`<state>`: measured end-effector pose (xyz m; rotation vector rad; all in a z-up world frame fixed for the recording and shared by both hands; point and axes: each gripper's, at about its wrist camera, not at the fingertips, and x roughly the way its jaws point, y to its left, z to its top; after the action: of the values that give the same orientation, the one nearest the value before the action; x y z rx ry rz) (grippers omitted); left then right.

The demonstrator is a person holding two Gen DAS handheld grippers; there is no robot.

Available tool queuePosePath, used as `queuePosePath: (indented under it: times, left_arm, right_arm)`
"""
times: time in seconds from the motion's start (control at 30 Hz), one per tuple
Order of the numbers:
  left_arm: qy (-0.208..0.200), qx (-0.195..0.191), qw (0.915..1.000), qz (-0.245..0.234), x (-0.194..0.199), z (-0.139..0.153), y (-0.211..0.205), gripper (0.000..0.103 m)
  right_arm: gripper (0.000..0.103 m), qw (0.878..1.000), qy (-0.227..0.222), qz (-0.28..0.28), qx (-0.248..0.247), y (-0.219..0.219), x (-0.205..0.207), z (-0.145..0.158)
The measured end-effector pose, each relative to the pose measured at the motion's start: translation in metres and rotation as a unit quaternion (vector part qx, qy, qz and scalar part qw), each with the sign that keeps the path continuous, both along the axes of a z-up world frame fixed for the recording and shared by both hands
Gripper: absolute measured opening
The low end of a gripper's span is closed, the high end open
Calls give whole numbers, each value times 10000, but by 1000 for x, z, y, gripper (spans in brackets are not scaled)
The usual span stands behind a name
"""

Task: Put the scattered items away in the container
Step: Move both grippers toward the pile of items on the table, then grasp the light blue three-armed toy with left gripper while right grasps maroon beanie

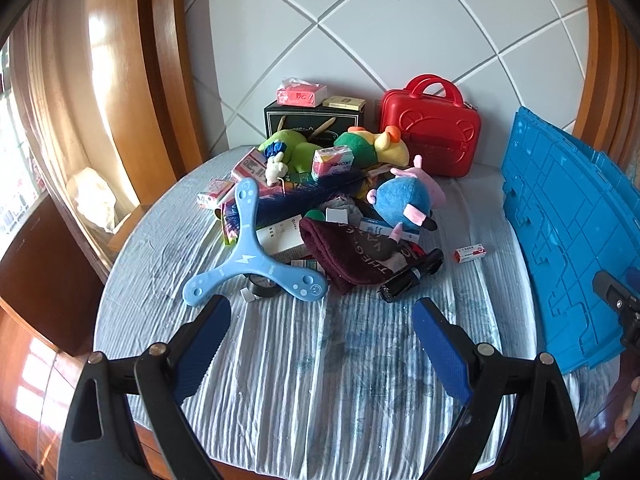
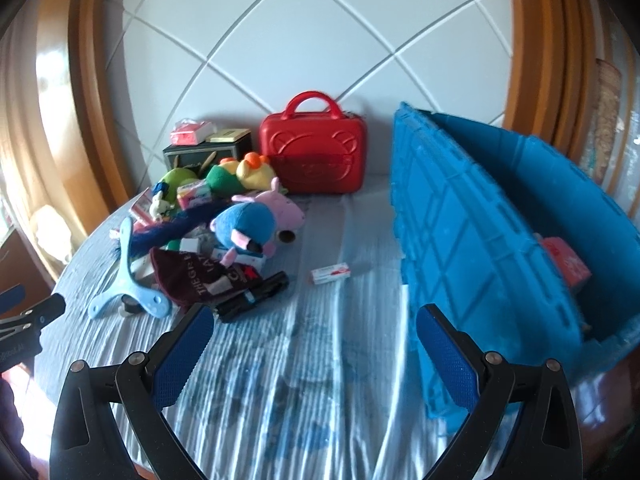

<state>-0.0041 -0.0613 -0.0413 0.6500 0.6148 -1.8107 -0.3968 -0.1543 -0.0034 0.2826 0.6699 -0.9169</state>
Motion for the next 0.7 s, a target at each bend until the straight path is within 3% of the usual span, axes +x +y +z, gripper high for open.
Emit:
queuePosePath:
  times: [0.03,0.27,0.47,0.53,0.7]
  left_arm:
    - [13,43,9991,431,3,-5,-4,93]
    - [-374,441,9925,1079,32,-43,-46,93]
    - [-291,657,9929,947,47,-79,-94,93]
    - [-435,760,9918,927,45,-94,-116,93]
    - [-436,1094,9891,887,48,-136,-171,93]
  right_arm:
    - [103,10000,-1,89,18,-3,3,-3]
    - [103,9974,221,444,517,-27,34,-48]
    - [103,9947,385,415,861,-42,68,-78]
    - [103,9936,405,376,986,-45,81,-86]
    - [103,9892,489,339,1338,-54,132,-113]
